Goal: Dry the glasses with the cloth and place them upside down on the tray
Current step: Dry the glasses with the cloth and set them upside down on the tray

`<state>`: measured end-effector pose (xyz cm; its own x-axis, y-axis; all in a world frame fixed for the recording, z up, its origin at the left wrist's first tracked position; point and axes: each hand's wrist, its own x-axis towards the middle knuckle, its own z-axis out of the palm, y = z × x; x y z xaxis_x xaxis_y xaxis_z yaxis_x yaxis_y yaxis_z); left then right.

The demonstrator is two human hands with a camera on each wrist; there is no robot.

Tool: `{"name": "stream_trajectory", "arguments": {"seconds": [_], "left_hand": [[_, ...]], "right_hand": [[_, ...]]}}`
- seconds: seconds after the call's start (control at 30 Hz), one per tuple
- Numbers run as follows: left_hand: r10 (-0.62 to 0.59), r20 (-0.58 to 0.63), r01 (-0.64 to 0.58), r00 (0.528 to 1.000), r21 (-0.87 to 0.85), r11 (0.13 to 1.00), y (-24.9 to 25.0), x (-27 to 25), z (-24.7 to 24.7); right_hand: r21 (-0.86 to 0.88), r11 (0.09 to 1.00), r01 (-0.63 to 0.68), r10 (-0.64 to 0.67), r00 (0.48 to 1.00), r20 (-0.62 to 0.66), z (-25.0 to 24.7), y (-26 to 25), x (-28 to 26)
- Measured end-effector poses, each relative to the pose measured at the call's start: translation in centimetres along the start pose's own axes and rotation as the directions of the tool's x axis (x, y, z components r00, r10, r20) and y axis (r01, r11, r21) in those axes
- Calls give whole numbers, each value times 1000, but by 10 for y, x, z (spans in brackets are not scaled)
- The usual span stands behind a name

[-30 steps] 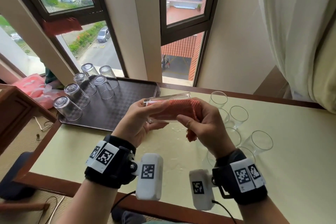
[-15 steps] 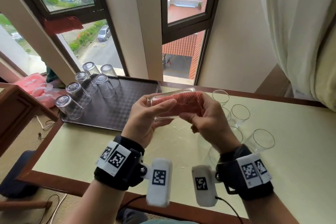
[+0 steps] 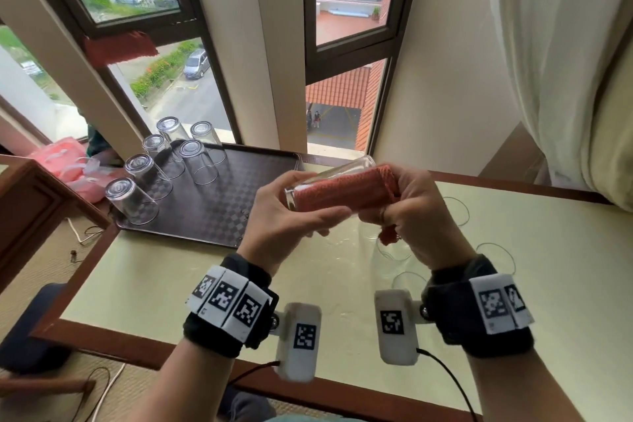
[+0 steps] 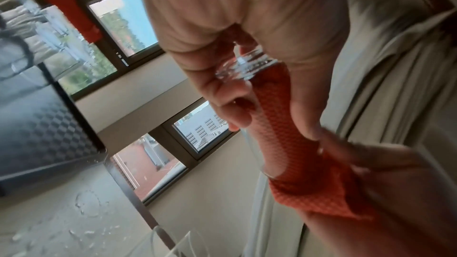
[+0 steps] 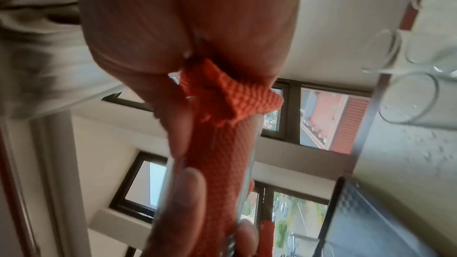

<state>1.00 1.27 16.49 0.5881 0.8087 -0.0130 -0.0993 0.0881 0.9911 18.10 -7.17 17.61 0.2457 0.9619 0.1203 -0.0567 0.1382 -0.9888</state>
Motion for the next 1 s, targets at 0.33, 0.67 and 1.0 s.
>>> {"name": "stream_trajectory", "arguments": {"seconds": [0.33, 0.67, 1.0], "left_hand": [[-44, 88, 38, 995, 69, 997, -10, 0, -6], [83, 131, -109, 988, 206, 973, -11, 0, -14], [-108, 151, 92, 983, 107, 990, -1, -2, -20]], "right_hand": [[53, 998, 26, -18, 990, -140, 5, 13, -10], [-35, 994, -102, 99, 991, -93, 6, 13, -11], [-34, 999, -13, 10, 994, -108, 15, 11, -13]]}}
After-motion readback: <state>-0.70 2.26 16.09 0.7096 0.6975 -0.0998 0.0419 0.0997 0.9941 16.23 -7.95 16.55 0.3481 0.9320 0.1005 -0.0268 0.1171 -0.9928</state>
